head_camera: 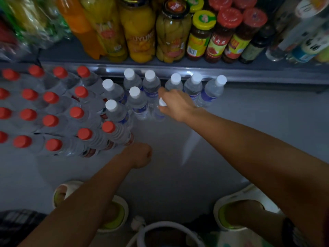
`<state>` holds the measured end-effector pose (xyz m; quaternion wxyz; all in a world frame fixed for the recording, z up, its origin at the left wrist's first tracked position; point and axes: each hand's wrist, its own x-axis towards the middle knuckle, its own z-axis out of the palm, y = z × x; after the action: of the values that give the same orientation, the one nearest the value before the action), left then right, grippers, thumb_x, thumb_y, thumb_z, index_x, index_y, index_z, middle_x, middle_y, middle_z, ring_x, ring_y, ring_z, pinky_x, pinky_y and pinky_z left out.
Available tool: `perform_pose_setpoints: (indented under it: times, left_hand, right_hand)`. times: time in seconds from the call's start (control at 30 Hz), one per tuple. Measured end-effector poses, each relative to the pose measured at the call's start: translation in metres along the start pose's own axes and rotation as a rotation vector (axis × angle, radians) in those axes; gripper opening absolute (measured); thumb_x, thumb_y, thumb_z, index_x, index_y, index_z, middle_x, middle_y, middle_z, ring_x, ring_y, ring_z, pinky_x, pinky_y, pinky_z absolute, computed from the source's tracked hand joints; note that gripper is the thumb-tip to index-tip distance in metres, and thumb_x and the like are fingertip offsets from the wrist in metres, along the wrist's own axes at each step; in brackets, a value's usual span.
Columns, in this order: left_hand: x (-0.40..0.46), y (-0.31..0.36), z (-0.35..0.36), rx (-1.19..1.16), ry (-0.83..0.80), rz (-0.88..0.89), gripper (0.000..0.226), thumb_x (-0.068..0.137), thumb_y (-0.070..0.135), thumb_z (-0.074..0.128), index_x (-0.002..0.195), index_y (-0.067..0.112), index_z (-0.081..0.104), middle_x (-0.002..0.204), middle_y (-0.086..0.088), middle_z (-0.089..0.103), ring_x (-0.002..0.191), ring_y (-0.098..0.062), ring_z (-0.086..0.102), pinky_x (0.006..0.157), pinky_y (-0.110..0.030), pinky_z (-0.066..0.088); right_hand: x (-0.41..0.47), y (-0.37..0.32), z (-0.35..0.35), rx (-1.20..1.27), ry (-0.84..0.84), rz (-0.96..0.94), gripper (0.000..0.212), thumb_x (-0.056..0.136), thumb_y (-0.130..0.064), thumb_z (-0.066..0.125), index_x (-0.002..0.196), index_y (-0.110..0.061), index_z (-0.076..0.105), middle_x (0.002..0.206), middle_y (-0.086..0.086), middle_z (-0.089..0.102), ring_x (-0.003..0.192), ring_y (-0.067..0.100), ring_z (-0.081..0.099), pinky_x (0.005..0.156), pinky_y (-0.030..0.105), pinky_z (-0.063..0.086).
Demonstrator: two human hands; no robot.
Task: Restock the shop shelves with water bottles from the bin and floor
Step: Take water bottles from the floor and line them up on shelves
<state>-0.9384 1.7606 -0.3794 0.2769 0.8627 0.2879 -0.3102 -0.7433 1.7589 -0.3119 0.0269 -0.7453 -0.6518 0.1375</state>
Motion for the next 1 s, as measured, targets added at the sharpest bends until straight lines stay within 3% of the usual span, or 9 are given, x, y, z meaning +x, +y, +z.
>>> perform_pose_setpoints:
  times: [0.2,0.3,0.43,0.53,0.67,0.77,0.87,1.0]
  left_hand:
    - [-0.027,0.018,-0.026,0.080,0.001,0.024,0.026,0.094,0.026,0.051,0.114,0.015,0.063,0.125,-0.008,0.060,0.116,-0.027,0.053,0.094,-0.031,0.042]
    - [-0.045,0.034,-0.049,0.102,0.008,0.063,0.021,0.094,0.021,0.050,0.105,0.009,0.064,0.118,-0.009,0.062,0.107,-0.027,0.057,0.092,-0.034,0.046]
    - [-0.068,0.060,-0.089,0.138,0.060,0.102,0.012,0.093,0.025,0.051,0.097,0.018,0.061,0.116,-0.007,0.061,0.106,-0.025,0.057,0.091,-0.037,0.047]
    - [-0.087,0.083,-0.125,0.167,0.124,0.153,0.016,0.094,0.027,0.051,0.101,0.018,0.062,0.113,-0.006,0.062,0.103,-0.024,0.058,0.084,-0.033,0.045]
    - [-0.114,0.114,-0.180,0.202,0.248,0.233,0.013,0.093,0.025,0.053,0.086,0.017,0.060,0.104,-0.009,0.066,0.097,-0.026,0.060,0.080,-0.034,0.049]
    - [-0.132,0.136,-0.224,0.222,0.358,0.275,0.020,0.093,0.027,0.055,0.099,0.013,0.067,0.101,-0.005,0.066,0.097,-0.024,0.060,0.083,-0.035,0.050]
    - [-0.147,0.152,-0.272,0.264,0.469,0.300,0.012,0.093,0.029,0.056,0.086,0.021,0.062,0.086,0.001,0.060,0.084,-0.019,0.057,0.074,-0.029,0.046]
    - [-0.165,0.168,-0.334,0.280,0.616,0.320,0.014,0.091,0.028,0.058,0.094,0.018,0.067,0.095,-0.001,0.069,0.088,-0.018,0.060,0.077,-0.028,0.046]
  right_hand:
    - [-0.045,0.001,-0.022,0.091,-0.036,0.031,0.033,0.088,-0.029,0.058,0.113,-0.008,0.050,0.110,0.017,0.060,0.100,0.037,0.057,0.064,0.034,0.036]
    - [-0.070,-0.001,-0.049,0.117,-0.041,0.048,0.031,0.087,-0.030,0.060,0.108,-0.008,0.053,0.106,0.016,0.060,0.097,0.035,0.056,0.064,0.032,0.035]
    - [-0.100,-0.001,-0.090,0.152,-0.048,0.058,0.024,0.084,-0.030,0.063,0.093,-0.010,0.053,0.097,0.012,0.057,0.093,0.031,0.054,0.070,0.036,0.045]
    - [-0.118,0.002,-0.128,0.174,0.055,0.078,0.024,0.078,-0.031,0.066,0.085,-0.012,0.054,0.091,0.008,0.058,0.090,0.028,0.054,0.069,0.036,0.046]
    - [-0.133,0.008,-0.187,0.180,0.238,0.090,0.026,0.075,-0.033,0.070,0.081,-0.008,0.064,0.083,0.011,0.064,0.080,0.028,0.059,0.068,0.043,0.051]
    - [-0.136,0.012,-0.234,0.178,0.378,0.114,0.029,0.071,-0.032,0.073,0.074,-0.005,0.065,0.073,0.013,0.065,0.072,0.027,0.061,0.061,0.042,0.051]
    - [-0.133,0.017,-0.282,0.183,0.489,0.150,0.031,0.068,-0.033,0.075,0.070,-0.004,0.065,0.068,0.013,0.065,0.065,0.023,0.062,0.056,0.040,0.052]
    - [-0.123,0.021,-0.343,0.148,0.653,0.143,0.032,0.068,-0.030,0.074,0.069,0.000,0.065,0.068,0.019,0.064,0.063,0.021,0.058,0.053,0.037,0.045]
